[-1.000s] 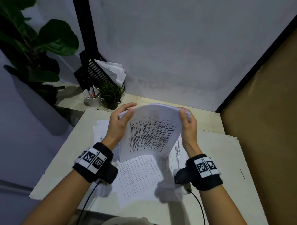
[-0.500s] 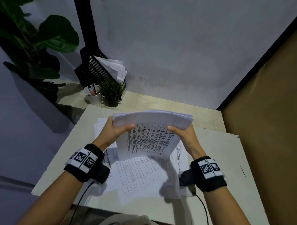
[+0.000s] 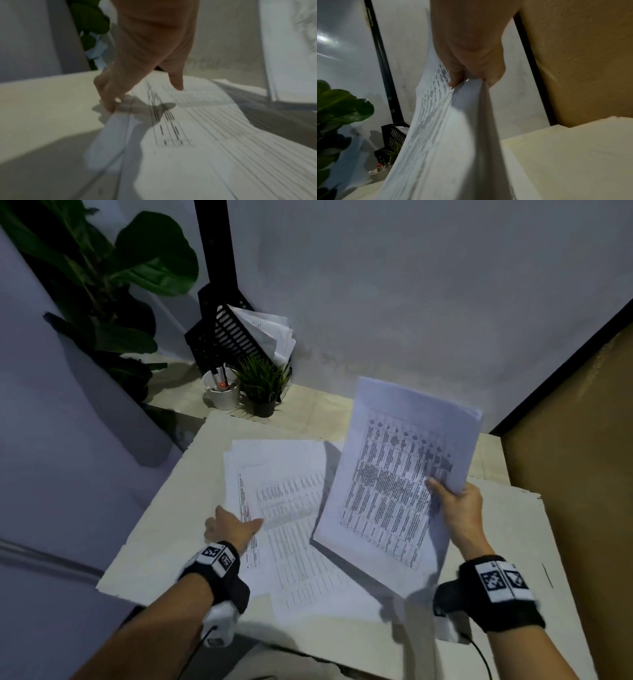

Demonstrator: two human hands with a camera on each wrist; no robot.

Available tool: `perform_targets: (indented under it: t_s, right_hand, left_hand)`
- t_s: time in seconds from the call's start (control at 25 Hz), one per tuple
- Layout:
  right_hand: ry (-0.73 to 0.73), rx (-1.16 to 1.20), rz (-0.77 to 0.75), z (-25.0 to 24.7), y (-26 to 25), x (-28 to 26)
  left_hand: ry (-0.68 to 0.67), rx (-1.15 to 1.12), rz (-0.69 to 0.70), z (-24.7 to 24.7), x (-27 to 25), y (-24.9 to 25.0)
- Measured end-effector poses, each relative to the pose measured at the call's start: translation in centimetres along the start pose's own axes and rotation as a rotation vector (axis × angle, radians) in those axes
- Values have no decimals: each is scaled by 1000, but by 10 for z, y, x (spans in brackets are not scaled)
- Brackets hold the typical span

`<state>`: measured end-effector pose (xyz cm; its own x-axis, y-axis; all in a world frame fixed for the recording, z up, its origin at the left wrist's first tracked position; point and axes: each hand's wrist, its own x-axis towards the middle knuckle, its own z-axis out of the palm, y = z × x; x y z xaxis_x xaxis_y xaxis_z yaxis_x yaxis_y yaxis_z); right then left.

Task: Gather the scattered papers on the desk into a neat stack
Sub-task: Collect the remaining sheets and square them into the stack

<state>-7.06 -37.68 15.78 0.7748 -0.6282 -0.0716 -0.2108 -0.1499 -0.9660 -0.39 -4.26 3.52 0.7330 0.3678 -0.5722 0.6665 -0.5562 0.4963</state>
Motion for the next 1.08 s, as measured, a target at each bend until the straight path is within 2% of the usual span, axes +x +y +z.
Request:
perform_targets:
  t_s: [0.08,0.16,0.36,0.48,0.6,0.72,0.8,0.96,1.08]
  right_hand:
    - [35,-14,27,-6,7,3]
    - [58,-41,66,-6,13,2]
    - [111,-64,131,-9,29,0]
    - [126,-62,132,-15,31,0]
    - [147,-91,140,-24,34,1]
    - [167,-111,156,-27,36,3]
    - [167,-123,167,-25,38,3]
    - [156,-140,163,-18,38,4]
    - [161,-149,154,-16,35,5]
  left_hand:
    - [-21,94,-105,12,2,-9]
    - [-20,126,-108,22,-1,-4]
    - [-13,-31,23,36,3,0]
    - [-78,-52,62,31,7,-1]
    - [-135,-228,67,20,16,-4]
    - [-290,-443,-4,11,21,-7]
    - [-377,-443,-8,14,24,-10]
    - [-324,-266,102,32,27,-17]
    - [-323,-319,120,24,28,-16]
